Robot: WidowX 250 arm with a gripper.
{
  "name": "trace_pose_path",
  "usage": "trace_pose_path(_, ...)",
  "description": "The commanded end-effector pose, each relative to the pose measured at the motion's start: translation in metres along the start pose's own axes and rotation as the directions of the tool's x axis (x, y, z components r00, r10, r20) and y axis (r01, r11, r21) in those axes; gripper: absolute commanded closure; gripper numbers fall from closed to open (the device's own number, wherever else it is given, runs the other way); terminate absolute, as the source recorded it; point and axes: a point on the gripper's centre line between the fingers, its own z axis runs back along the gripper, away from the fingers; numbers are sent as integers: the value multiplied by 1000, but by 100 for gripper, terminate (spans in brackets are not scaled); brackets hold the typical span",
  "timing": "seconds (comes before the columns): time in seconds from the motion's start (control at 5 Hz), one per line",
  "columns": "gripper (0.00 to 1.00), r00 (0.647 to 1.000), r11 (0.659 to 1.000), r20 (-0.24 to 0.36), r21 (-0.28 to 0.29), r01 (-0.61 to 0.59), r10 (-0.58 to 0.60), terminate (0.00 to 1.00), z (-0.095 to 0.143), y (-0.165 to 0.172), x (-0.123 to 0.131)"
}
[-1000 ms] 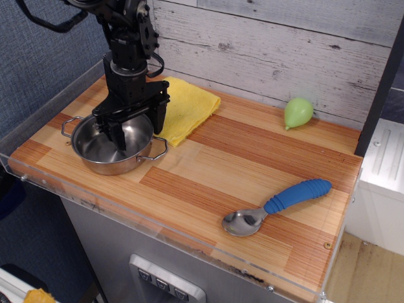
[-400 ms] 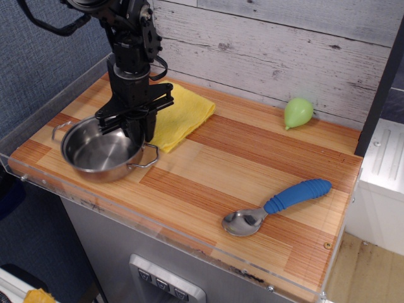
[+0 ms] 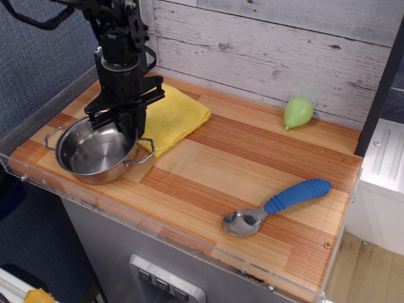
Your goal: Put the pan between the spoon and towel
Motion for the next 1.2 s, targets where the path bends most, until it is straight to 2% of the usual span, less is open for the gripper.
trace_pose_path(0.0, 100, 998, 997, 55, -81, 1, 4, 0, 49, -13, 10)
trace_pose_path(0.2, 100, 997, 992, 83, -122, 20, -10, 0, 77, -27, 7)
trace_pose_path(0.4, 100, 993, 981, 97, -176, 79, -63, 0, 102, -49, -12)
trace_pose_path(0.6, 100, 982, 966, 116, -192, 171, -150, 0, 118, -72, -35)
trace_pose_path(0.8, 100, 967, 940, 127, -237, 244, -219, 0, 134, -97, -58)
trace_pose_path(1.0, 100, 951, 917, 131, -254, 307, -281, 0, 139, -123, -80)
